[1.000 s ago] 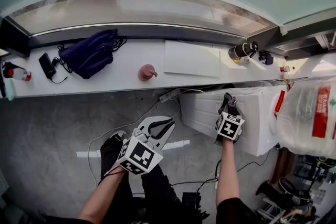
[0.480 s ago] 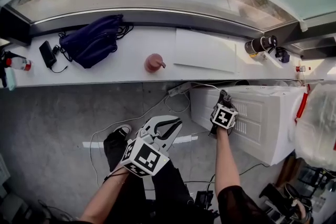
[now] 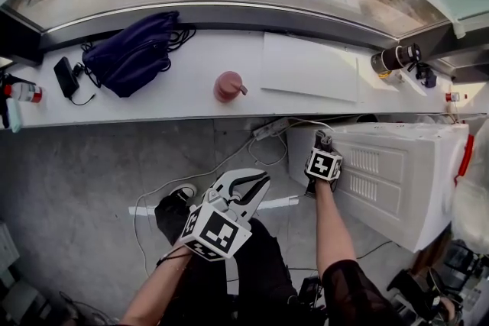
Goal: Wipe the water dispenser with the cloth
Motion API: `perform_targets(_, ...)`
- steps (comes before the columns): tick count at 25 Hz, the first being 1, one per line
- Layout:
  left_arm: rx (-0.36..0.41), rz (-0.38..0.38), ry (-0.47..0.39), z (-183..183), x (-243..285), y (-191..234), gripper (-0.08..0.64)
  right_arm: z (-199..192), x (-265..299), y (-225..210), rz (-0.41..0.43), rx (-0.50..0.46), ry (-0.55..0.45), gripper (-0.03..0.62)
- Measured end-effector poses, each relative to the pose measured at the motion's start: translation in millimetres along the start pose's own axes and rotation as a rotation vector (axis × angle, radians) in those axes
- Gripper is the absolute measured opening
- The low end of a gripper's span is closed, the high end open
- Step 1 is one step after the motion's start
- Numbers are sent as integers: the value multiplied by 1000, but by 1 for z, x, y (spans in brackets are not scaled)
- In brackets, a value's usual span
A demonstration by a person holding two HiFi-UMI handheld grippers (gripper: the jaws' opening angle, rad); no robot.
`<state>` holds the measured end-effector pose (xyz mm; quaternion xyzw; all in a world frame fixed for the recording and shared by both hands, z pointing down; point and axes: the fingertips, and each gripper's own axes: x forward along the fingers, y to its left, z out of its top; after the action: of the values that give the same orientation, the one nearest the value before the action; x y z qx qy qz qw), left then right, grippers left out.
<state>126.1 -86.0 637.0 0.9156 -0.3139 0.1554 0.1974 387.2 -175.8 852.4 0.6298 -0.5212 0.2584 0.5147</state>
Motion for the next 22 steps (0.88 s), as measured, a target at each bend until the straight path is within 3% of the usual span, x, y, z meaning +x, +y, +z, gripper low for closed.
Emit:
perform_targets(4,11,-13,9,-3,2,-4,37,-5,7,0,4,1,35,103)
perform_targets(8,2,-13,13,6,-10,-5,37,13,-21,-4,41,38,-42,103)
perform_targets(12,13,-33,7,33,-27,-12,37,28,-85,-7,127,36,-133,103)
perform_targets(22,79,-96,-2,108,-78,-17,37,55,-283,-2,311,220,-303,104)
